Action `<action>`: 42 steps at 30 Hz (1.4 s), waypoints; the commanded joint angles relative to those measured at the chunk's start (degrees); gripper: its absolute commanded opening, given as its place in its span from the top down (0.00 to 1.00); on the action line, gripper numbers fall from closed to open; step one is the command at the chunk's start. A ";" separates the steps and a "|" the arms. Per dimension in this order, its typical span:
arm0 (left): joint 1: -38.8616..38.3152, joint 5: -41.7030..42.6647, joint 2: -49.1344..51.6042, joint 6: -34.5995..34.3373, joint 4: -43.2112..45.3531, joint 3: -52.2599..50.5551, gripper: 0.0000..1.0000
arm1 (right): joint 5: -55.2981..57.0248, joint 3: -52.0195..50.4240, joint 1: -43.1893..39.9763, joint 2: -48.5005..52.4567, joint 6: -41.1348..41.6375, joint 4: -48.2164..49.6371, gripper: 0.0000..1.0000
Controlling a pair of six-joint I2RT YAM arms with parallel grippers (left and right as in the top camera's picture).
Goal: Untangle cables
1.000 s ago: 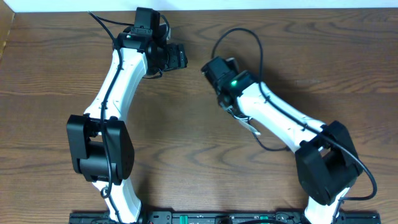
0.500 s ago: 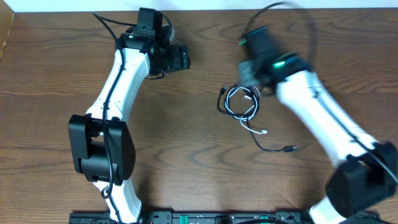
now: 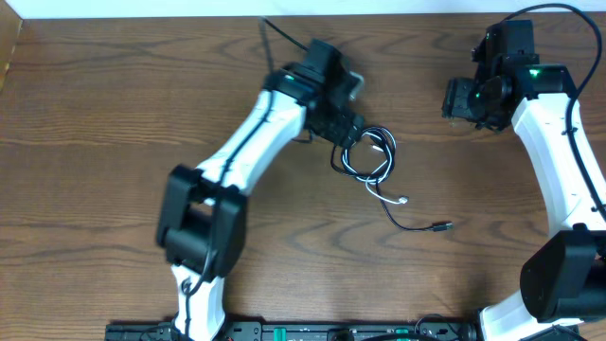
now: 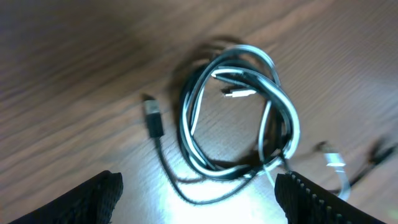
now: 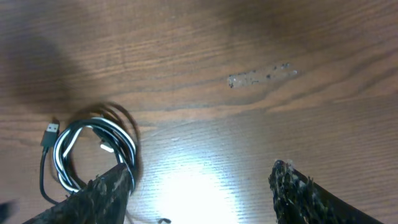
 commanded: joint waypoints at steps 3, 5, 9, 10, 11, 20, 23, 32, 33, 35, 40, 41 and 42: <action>-1.27 -5.05 6.69 3.89 3.15 0.44 0.16 | -1.62 0.35 0.20 0.11 -0.42 -0.26 0.32; -1.36 -5.01 8.35 3.85 4.61 0.44 0.17 | -1.64 0.33 0.39 0.11 -0.39 -0.26 0.31; -1.49 -5.03 10.36 3.87 5.79 0.44 0.22 | -1.64 0.31 0.52 0.11 -0.42 -0.46 0.31; -1.57 -5.03 10.60 3.87 5.88 0.44 0.24 | -1.64 0.31 0.52 0.11 -0.39 -0.52 0.31; -1.68 -5.03 10.67 3.87 5.95 0.44 0.25 | -1.62 0.31 0.52 0.11 -0.39 -0.61 0.31; -3.39 -8.13 10.56 3.63 8.33 0.46 0.36 | -1.62 0.24 0.57 0.11 -0.42 -0.63 0.28; -3.54 -12.61 10.08 3.65 9.31 1.14 0.36 | -1.62 0.24 0.57 0.11 -0.42 -0.63 0.28; -4.50 -12.92 10.01 5.16 12.76 1.70 0.36 | -1.64 -0.37 0.57 0.11 -0.85 -0.63 0.28; -4.83 -12.94 10.01 6.01 13.14 1.70 0.36 | -1.64 -0.50 0.57 0.11 -0.85 -0.61 0.28; -5.53 -12.96 10.01 7.32 13.90 1.66 0.36 | -1.62 -0.63 0.57 0.11 -0.85 -0.66 0.28; -6.54 -13.27 10.49 9.25 15.28 1.62 0.47 | -1.64 -0.92 0.57 0.11 -0.87 -0.72 0.28; -6.54 -13.64 10.60 9.22 15.30 1.62 0.49 | -1.62 -0.92 0.57 0.11 -0.87 -0.87 0.28; -6.51 -14.10 10.71 9.25 15.28 1.62 0.52 | -1.64 -0.92 0.57 0.11 -0.90 -1.05 0.28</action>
